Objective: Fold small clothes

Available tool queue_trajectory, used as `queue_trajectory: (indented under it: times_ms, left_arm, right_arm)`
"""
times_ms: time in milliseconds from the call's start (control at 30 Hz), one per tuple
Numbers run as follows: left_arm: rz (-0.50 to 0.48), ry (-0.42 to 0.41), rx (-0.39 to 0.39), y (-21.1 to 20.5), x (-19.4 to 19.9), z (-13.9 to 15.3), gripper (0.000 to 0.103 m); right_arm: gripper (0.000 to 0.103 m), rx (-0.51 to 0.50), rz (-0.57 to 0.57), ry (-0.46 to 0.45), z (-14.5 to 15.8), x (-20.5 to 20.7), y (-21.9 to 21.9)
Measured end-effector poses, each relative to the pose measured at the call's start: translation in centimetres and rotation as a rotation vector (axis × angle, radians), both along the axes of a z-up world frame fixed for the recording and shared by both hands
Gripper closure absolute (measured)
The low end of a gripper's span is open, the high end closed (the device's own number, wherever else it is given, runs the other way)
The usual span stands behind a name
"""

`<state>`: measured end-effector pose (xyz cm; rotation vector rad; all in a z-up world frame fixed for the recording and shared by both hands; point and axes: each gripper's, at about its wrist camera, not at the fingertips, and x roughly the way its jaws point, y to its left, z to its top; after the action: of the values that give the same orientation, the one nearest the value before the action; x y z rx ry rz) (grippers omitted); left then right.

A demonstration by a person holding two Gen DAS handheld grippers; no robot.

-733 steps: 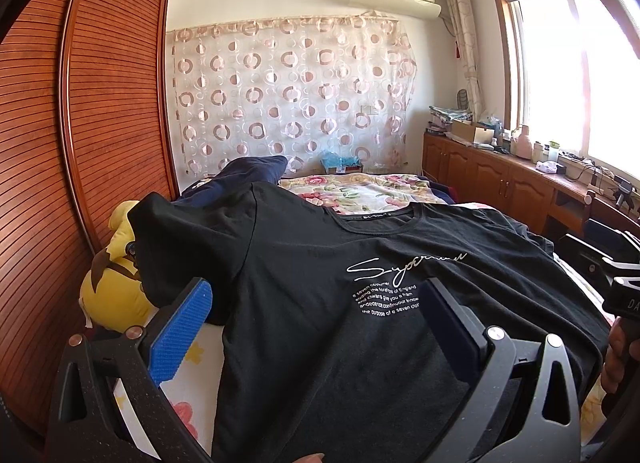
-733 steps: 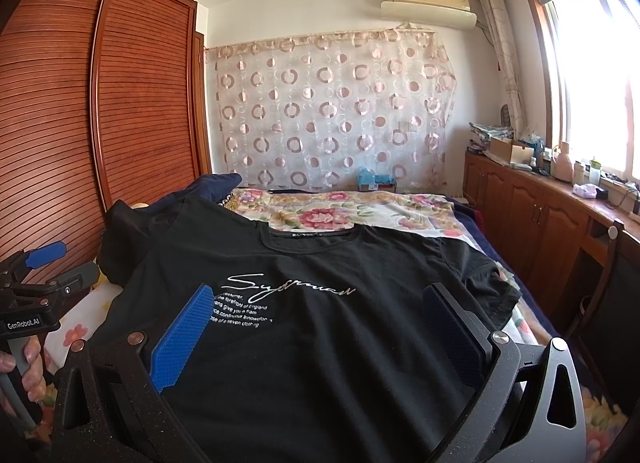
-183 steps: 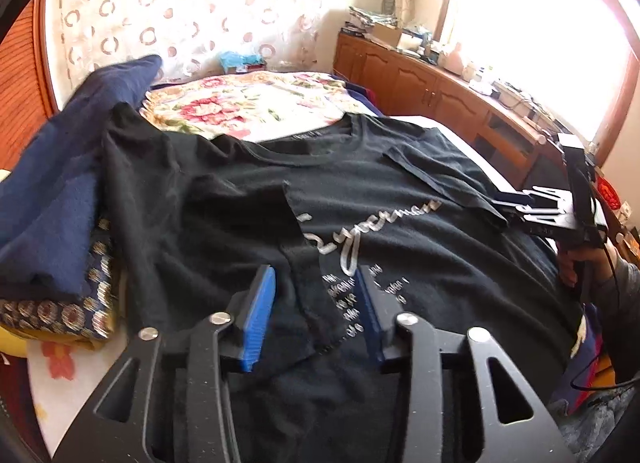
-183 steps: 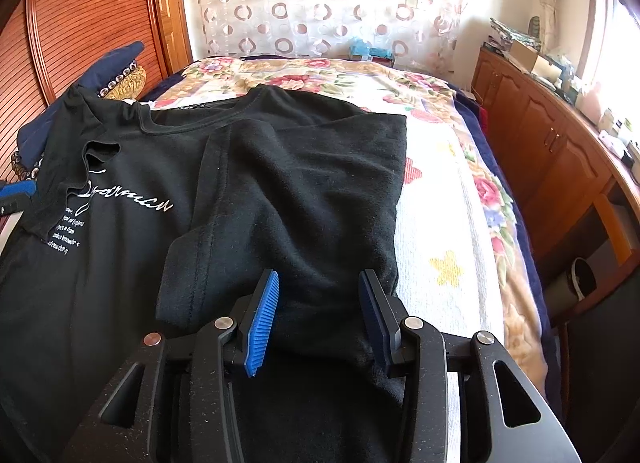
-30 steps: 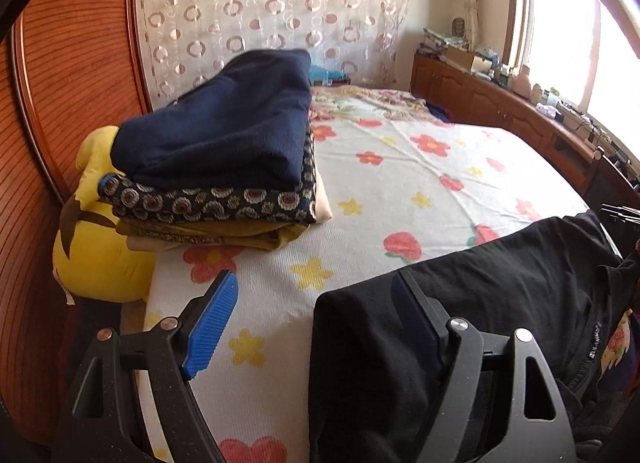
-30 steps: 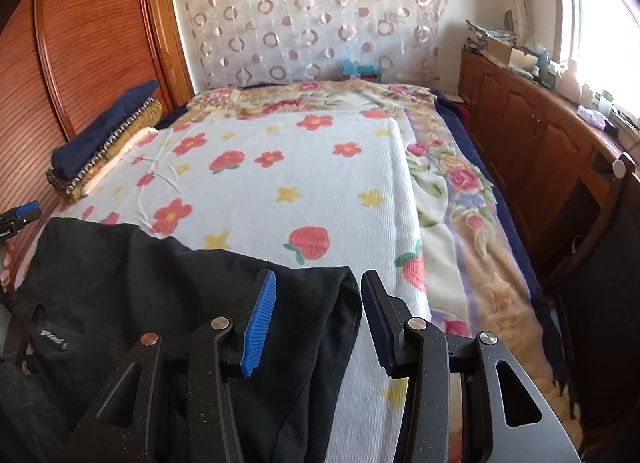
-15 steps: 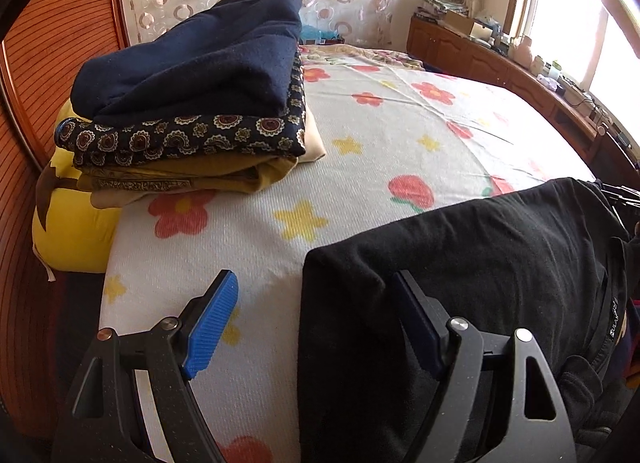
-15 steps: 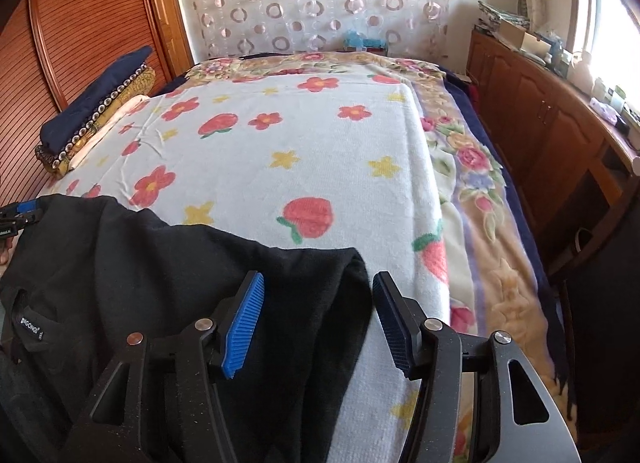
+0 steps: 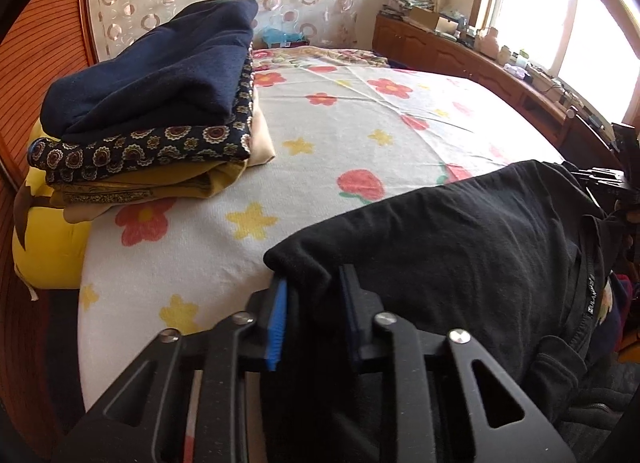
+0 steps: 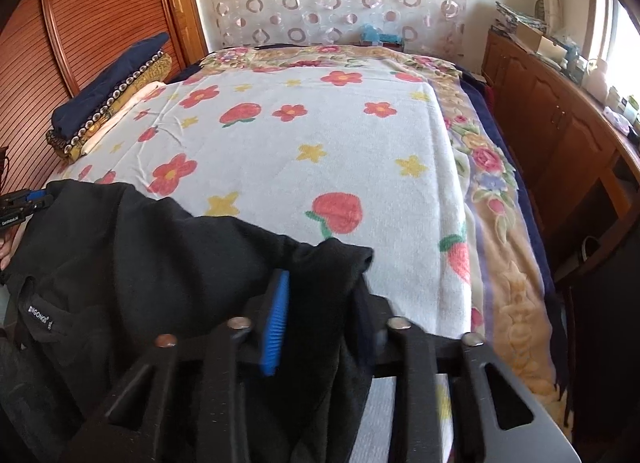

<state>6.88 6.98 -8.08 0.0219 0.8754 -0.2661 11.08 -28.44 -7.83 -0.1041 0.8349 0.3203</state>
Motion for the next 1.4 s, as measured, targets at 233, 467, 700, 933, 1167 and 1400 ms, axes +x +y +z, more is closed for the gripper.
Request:
queue_trajectory:
  times_ms: [233, 467, 700, 933, 1167, 1400]
  left_arm:
    - [0.07, -0.155, -0.018, -0.4, -3.1, 3.7, 0.092]
    - [0.05, -0.343, -0.09, -1.2, -7.3, 10.4, 0.093]
    - [0.045, -0.548, -0.166, 0.1, -12.0, 17.8, 0.093]
    - [0.029, -0.733, -0.187, 1.1, -14.7, 24.1, 0.093]
    - [0.031, -0.838, -0.207, 2.1, -14.8, 27.7, 0.093]
    - [0.049, -0.826, -0.18, 1.4, -10.1, 28.4, 0.093]
  right_arm:
    - [0.092, 0.119, 0.004, -0.085, 2.1, -3.4, -1.3]
    - [0.094, 0.161, -0.009, -0.285, 7.7, -10.2, -2.9]
    - [0.094, 0.17, -0.018, -0.494, 14.5, -18.1, -3.6]
    - [0.095, 0.141, -0.016, -0.679, 20.9, -24.4, -4.6]
    - [0.095, 0.132, -0.005, -0.837, 25.4, -29.3, -4.9]
    - [0.095, 0.087, -0.008, -0.864, 26.2, -26.9, -4.1]
